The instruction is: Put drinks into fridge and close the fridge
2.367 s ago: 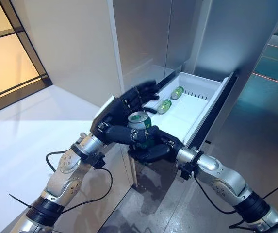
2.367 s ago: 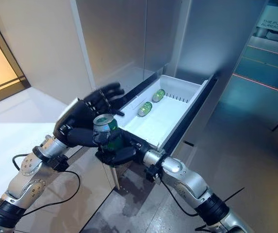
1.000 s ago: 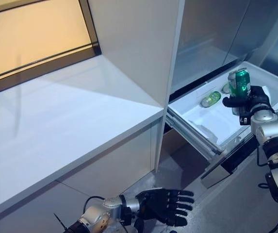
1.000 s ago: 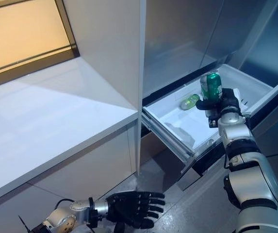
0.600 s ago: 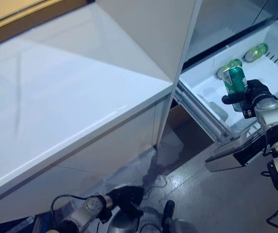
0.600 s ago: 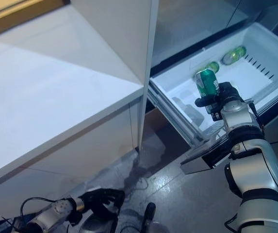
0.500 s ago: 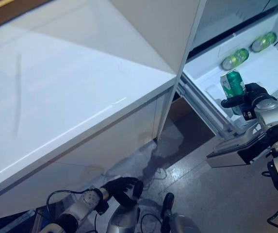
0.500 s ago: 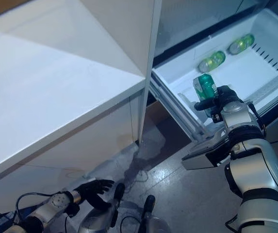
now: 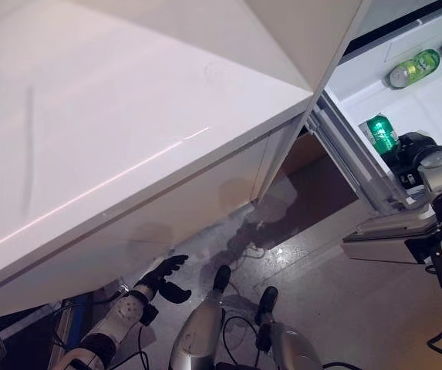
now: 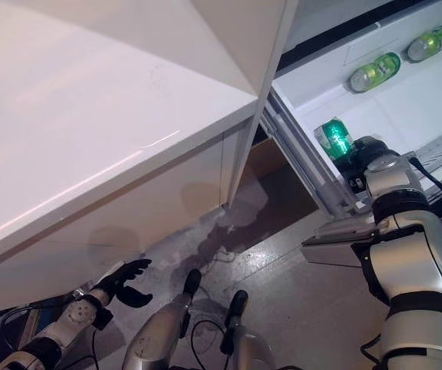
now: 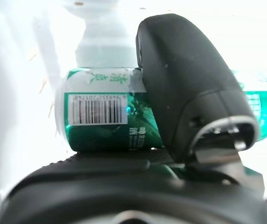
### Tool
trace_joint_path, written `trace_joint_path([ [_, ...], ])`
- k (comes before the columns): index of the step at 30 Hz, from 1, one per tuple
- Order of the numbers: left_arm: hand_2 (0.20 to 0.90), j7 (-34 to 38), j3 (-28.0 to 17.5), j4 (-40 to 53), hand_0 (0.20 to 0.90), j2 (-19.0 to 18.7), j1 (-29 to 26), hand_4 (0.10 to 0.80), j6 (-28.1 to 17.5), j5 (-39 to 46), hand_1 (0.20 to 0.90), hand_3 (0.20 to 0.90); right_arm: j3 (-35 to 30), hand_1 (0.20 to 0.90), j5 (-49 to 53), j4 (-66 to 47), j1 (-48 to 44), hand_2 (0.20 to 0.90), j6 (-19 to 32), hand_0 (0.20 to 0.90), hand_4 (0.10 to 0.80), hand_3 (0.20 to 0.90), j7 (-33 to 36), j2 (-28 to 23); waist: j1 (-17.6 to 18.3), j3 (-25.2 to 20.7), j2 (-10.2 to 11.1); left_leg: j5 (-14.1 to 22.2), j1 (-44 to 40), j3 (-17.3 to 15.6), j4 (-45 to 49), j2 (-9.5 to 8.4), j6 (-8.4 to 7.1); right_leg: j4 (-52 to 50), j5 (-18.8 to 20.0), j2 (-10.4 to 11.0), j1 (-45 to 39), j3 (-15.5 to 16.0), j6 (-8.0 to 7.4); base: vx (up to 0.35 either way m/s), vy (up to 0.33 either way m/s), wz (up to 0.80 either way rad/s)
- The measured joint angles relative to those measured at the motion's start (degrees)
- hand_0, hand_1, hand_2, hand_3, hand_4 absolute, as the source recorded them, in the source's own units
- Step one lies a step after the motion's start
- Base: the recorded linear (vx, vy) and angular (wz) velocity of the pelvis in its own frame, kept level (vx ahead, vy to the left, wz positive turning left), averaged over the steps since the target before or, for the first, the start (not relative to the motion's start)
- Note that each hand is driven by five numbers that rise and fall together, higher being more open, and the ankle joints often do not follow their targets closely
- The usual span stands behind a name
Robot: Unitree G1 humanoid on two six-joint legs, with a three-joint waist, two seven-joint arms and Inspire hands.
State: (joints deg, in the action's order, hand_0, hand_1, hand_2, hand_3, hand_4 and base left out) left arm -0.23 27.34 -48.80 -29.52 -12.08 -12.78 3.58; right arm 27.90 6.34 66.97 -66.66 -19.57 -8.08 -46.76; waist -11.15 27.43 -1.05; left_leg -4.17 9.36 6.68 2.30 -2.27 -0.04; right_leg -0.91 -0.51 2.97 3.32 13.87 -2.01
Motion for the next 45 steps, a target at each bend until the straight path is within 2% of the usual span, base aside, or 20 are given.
trace_joint_path([
  [1, 0.900, 0.00, -0.29, 0.00, 0.900, -0.01, 0.27, 0.800, -0.11, -0.03, 0.900, 0.900, 0.00, 0.328, -0.10, 0.15, 0.00, 0.328, 0.01, 0.328, 0.133, 0.233, -0.42, -0.07, -0.11, 0.00, 0.00, 0.00, 0.00, 0.00, 0.02, -0.03, 0.00, -0.03, 0.00, 0.02, 0.00, 0.00, 0.00, 0.000, 0.000, 0.00],
  [2, 0.900, -0.15, -0.39, 0.00, 0.900, -0.01, 0.47, 0.800, -0.15, -0.03, 0.900, 0.900, 0.00, 0.429, -0.31, 0.28, 0.00, 0.429, 0.02, 0.429, 0.251, 0.351, -0.76, -0.09, -0.10, 0.01, 0.00, -0.01, 0.00, 0.00, 0.02, -0.04, 0.01, -0.03, 0.00, 0.04, 0.00, 0.00, 0.00, 0.000, 0.000, 0.00],
  [3, 0.900, -0.36, -0.40, 0.00, 0.900, -0.01, 0.55, 0.800, -0.15, -0.03, 0.900, 0.900, 0.00, 0.498, -0.62, 0.34, 0.00, 0.498, 0.03, 0.498, 0.331, 0.431, -0.93, -0.09, -0.10, 0.01, 0.00, -0.01, 0.00, 0.00, 0.02, -0.04, 0.01, -0.03, 0.00, 0.05, 0.00, 0.00, 0.00, 0.000, 0.000, 0.00],
  [4, 0.900, -0.73, -0.39, 0.05, 0.900, 0.00, 0.78, 0.800, -0.15, -0.02, 0.900, 0.900, 0.01, 0.900, -1.41, 0.39, 0.00, 0.900, 0.03, 0.900, 0.800, 0.900, -1.34, -0.09, -0.13, 0.01, 0.00, -0.02, 0.00, 0.00, 0.02, -0.06, 0.02, -0.03, 0.00, 0.06, 0.00, 0.01, 0.00, -0.009, 0.033, 0.00],
  [9, 0.900, -4.40, -0.45, 0.03, 0.900, 0.10, 1.19, 0.800, 0.08, 0.53, 0.900, 0.900, -0.01, 0.900, -1.95, 0.64, 0.00, 0.900, 0.21, 0.900, 0.800, 0.900, -1.89, -0.09, -0.26, 0.03, -0.03, -0.02, -0.01, 0.00, 0.04, -0.04, 0.02, -0.06, 0.00, 0.08, 0.00, 0.01, -0.01, -0.011, 0.021, 0.00],
  [21, 0.900, -4.61, -0.37, 0.35, 0.900, 0.12, 1.31, 0.800, 0.35, 0.48, 0.900, 0.900, -2.26, 0.900, 1.92, -0.30, 0.00, 0.900, 2.93, 0.900, 0.800, 0.900, -0.44, -0.22, 0.20, 0.10, -0.04, -0.41, 0.74, -0.25, 1.04, 0.06, 0.03, -3.06, -0.54, 0.38, 1.71, -0.26, 0.11, 0.000, 0.001, 0.00],
  [24, 0.900, -5.08, -0.71, 0.29, 0.900, 0.12, 1.50, 0.800, 0.71, -0.01, 0.900, 0.900, -3.19, 0.900, 4.72, -3.80, 0.54, 0.900, 3.48, 0.900, 0.800, 0.900, -0.21, -0.56, 0.59, 0.19, 0.13, -0.44, 0.33, -0.84, 0.89, 0.23, 0.08, -3.06, -0.42, 0.37, 1.69, -0.76, 0.19, 0.007, 0.018, -0.10],
  [30, 0.900, -5.59, -1.98, 0.27, 0.900, 0.46, 2.69, 0.800, 1.16, -0.47, 0.900, 0.900, -8.03, 0.900, 15.30, -19.36, 6.60, 0.900, 7.51, 0.900, 0.800, 0.900, 1.02, -2.06, 2.16, 0.53, 1.20, -0.53, -4.53, -2.36, -1.38, 0.46, 0.28, -2.56, -0.33, 0.21, -1.62, -2.32, 0.07, 0.050, 0.031, -0.13],
  [34, 0.900, -5.60, -5.56, 0.25, 0.900, 1.17, 4.88, 0.800, 1.93, -1.58, 0.900, 0.900, -16.57, 0.900, 20.44, -27.53, 12.33, 0.900, 11.53, 0.900, 0.800, 0.900, 7.13, -2.19, 2.95, -0.66, 3.08, -0.33, -7.45, -4.24, -2.72, 0.72, 0.51, -1.66, -0.37, 0.08, -3.57, -4.21, 0.01, 0.088, 0.007, -0.24],
  [38, 0.900, -5.66, -6.75, -0.97, 0.900, 1.96, 6.01, 0.800, 2.72, -2.75, 0.900, 0.900, -27.23, 0.900, 20.82, -32.79, 20.36, 0.900, 15.69, 0.900, 0.800, 0.900, 17.50, -1.92, 3.93, -2.70, 4.71, 0.03, -9.14, -5.91, -3.37, 0.87, 0.83, -1.58, -0.39, 0.16, -4.25, -5.80, -0.26, 0.115, 0.017, -0.22],
  [41, 0.900, -5.65, -7.83, -3.00, 0.900, 4.10, 8.53, 0.800, 3.13, -3.05, 0.900, 0.900, -34.19, 0.900, 20.92, -36.77, 28.33, 0.900, 20.50, 0.900, 0.800, 0.900, 25.80, 1.67, 5.57, -6.02, 4.51, 0.54, -11.69, -7.74, -4.30, 0.77, 1.25, -0.71, -0.25, 0.27, -6.05, -7.33, -0.59, 0.133, 0.010, -0.32],
  [45, 0.900, -5.74, -7.75, -4.95, 0.900, 5.88, 11.69, 0.800, 3.29, -4.50, 0.900, 0.900, -35.35, 0.900, 21.46, -39.85, 37.13, 0.900, 26.37, 0.900, 0.800, 0.900, 33.10, 7.39, 8.89, -10.80, 3.66, 1.48, -14.37, -9.27, -4.81, 0.93, 1.34, 0.31, -0.27, 0.11, -8.28, -8.87, -0.75, 0.075, -0.005, -0.23],
])
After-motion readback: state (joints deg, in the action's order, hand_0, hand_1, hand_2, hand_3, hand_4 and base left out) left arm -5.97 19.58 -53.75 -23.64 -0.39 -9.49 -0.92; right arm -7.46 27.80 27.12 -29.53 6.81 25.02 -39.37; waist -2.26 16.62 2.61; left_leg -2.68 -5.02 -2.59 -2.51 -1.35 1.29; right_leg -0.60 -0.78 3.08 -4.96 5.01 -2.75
